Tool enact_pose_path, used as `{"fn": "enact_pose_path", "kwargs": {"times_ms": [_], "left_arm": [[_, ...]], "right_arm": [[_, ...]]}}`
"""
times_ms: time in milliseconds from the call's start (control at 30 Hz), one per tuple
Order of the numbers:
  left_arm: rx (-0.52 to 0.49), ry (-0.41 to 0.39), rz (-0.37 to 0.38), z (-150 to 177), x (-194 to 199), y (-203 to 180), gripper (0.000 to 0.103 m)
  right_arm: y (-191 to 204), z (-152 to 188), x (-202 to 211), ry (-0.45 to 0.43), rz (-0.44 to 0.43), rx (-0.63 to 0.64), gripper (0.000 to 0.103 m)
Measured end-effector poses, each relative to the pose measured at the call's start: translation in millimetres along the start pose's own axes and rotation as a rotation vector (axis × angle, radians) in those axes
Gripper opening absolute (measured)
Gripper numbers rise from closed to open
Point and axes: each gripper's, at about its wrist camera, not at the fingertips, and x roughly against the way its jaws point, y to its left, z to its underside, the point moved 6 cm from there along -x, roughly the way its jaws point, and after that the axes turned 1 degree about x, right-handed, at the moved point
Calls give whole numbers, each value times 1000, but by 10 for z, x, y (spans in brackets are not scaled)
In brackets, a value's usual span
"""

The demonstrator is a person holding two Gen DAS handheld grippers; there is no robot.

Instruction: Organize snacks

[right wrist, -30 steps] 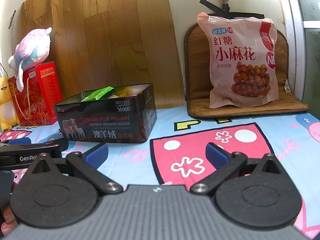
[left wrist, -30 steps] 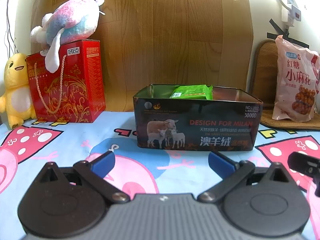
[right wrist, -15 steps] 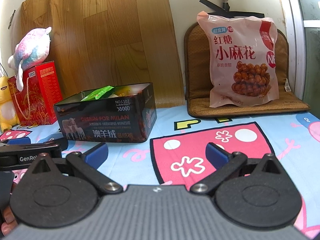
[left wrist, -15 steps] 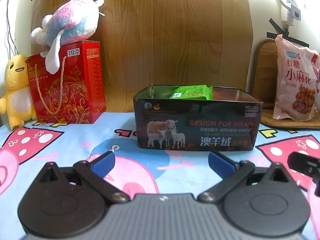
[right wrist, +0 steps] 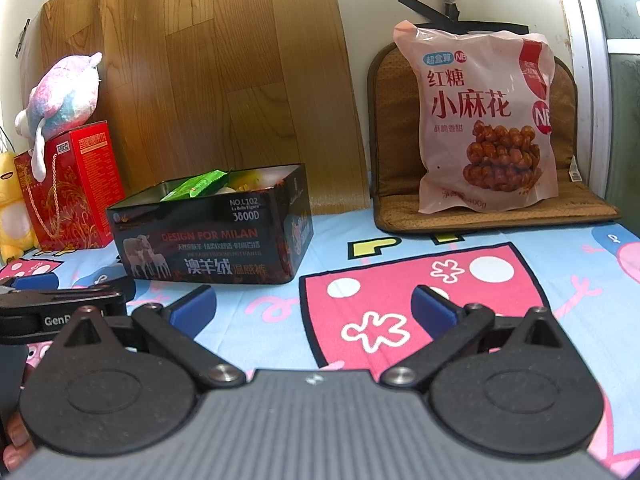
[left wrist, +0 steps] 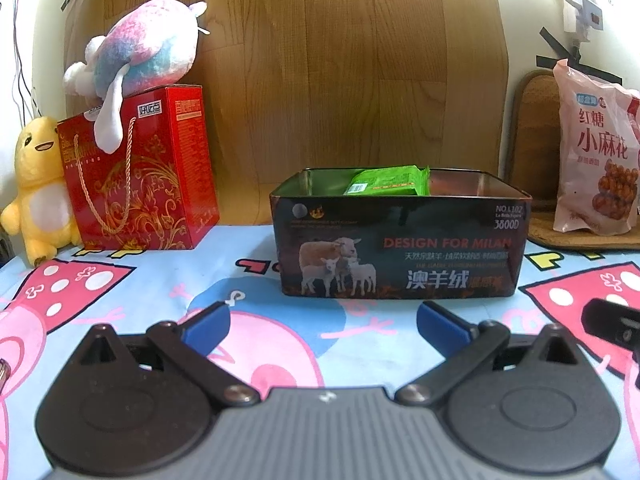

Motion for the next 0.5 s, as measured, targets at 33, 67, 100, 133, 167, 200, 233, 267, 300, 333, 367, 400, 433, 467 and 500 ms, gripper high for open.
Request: {"fn": "enact_pose_path", "kwargs": {"times_ms": [33,67,100,133,167,200,233,267,300,333,367,400,433,467,500], "left_arm": [[-1,0,0,0,1,-2,103],[-2,-1,0,-1,1,-5,103],[-2,-1,0,1,1,1,103],[-1,-1,0,1,1,1,103],[-1,-1,0,1,1,2,103],[-1,-1,0,0,0,2,103],[-1,-1,0,0,0,2,103],[-2,-1,1,0,-1,1,103],[-2,-1,1,0,-2,3,103],[-2,-1,1,0,-4,4,103],[-2,-1,0,-1,-6,2,103],[-1,0,-2,2,-1,7,103],[-1,0,-3,2,0,10,103],[0,0,-6,2,0,10,103],[1,0,-8,3,4,14,103]], "right_arm": [[-1,-2,0,0,0,-1,103],[0,-1,0,0,0,-1,103],[0,-3,1,0,1,-1,103],[1,-2,2,0,1,-1,103],[1,-3,2,0,1,-1,103],[1,-4,1,0,1,0,103],[-1,-7,1,1,1,-1,103],[0,-8,2,1,1,-1,103],[0,-8,3,1,1,-1,103],[0,-3,2,1,2,-2,103],[0,-3,2,1,2,-2,103],[-1,0,-1,2,3,-2,103],[-1,5,-2,3,3,-2,103],[0,9,-5,3,4,-2,103],[3,15,-3,3,4,-2,103]]}}
